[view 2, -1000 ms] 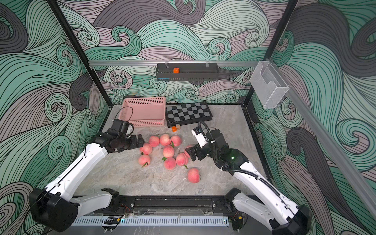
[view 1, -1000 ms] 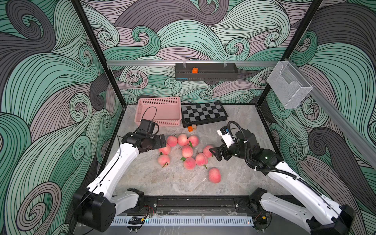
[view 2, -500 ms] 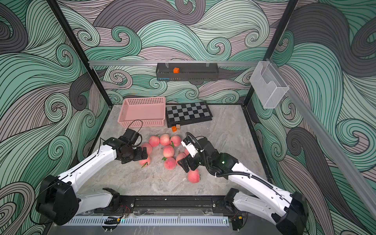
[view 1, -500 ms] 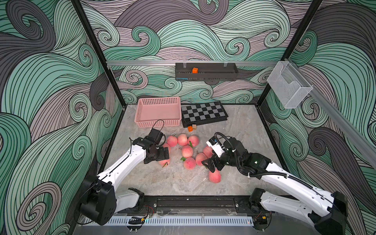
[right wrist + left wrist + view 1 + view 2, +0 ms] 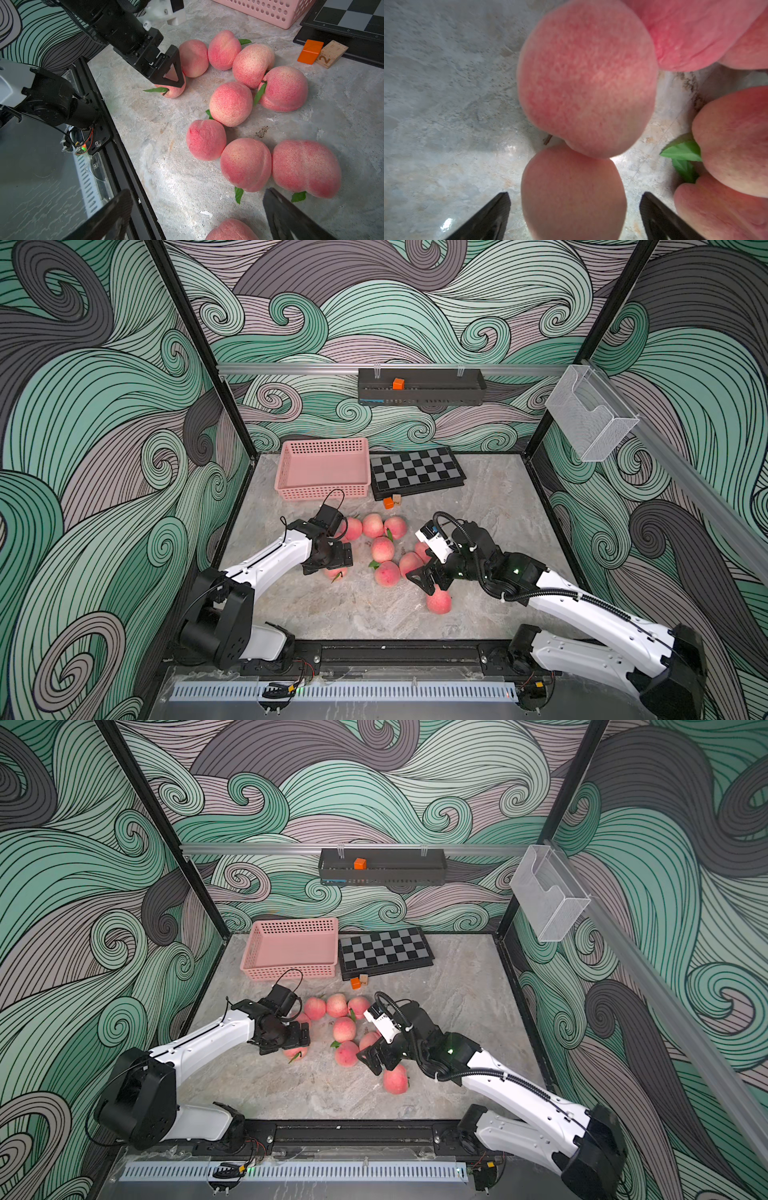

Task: Put the peaches into the basket
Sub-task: Pick up the peach from the center of the board.

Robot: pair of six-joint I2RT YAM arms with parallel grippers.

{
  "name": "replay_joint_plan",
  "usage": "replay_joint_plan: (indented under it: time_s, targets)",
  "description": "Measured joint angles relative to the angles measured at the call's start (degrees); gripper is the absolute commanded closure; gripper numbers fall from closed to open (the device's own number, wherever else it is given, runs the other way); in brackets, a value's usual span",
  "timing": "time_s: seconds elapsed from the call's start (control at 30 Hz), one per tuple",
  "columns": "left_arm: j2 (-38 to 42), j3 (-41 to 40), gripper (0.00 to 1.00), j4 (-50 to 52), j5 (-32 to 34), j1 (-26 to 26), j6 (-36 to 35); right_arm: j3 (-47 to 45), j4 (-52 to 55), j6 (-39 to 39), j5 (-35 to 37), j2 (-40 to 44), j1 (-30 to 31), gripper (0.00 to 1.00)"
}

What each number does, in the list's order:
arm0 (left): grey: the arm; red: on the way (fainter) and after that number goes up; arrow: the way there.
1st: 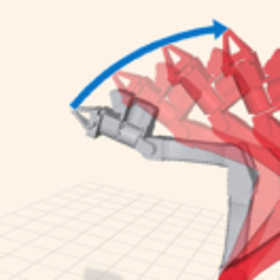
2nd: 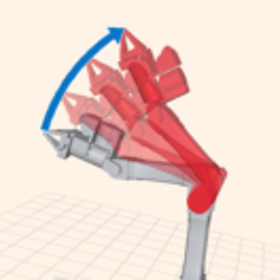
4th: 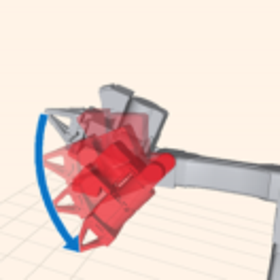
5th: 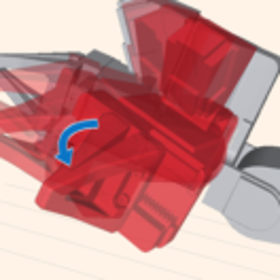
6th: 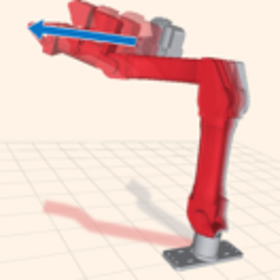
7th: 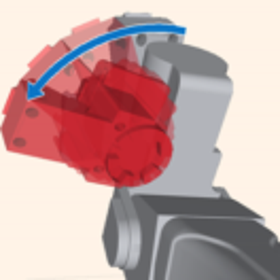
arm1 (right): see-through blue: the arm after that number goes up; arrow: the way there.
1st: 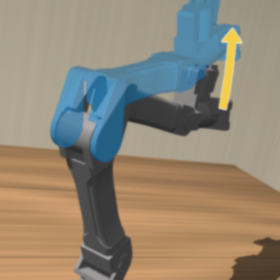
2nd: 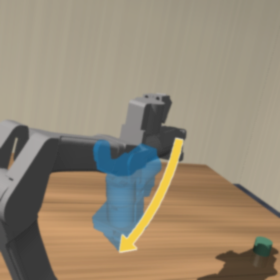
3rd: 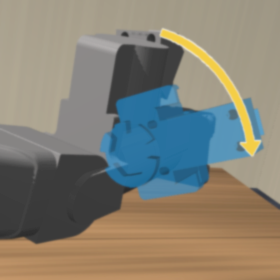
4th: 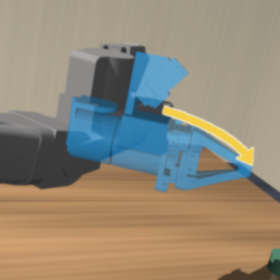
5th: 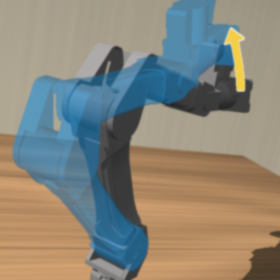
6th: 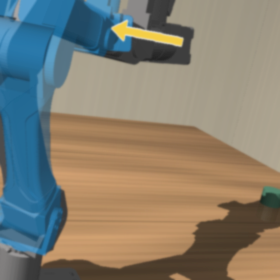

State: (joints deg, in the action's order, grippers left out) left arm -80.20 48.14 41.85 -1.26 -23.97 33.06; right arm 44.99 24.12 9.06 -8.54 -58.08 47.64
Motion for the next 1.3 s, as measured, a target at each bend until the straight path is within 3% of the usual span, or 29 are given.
replay_joint_plan:
  time_s: [0.23,0.37,0.63,0.8,0.97,1.3]
  targets:
    - [-1.51,-0.55,0.1,-1.16,-0.02,-1.03,0.07,0.0,0.0,-0.35,-0.24,0.02,0.0,0.01]
    - [-3.65,-0.61,0.25,-1.95,0.17,-1.51,0.44,0.0,0.02,-0.39,-0.24,0.55,-0.02,0.01]
    - [-3.69,-0.59,0.33,-2.4,0.94,-2.34,1.07,0.0,0.07,-0.55,-0.26,2.25,-0.02,0.01]
    - [-2.54,-0.66,0.34,-1.51,1.99,-3.19,1.18,0.0,0.26,-0.74,-0.59,3.15,-0.02,0.01]
    - [4.15,0.33,0.34,3.13,3.61,-4.7,1.18,0.15,1.49,-1.22,-0.59,5.44,-0.02,0.01]
    - [7.56,14.23,0.33,11.96,8.2,-4.81,-1.57,6.54,3.72,-1.2,0.0,5.09,-0.11,0.01]
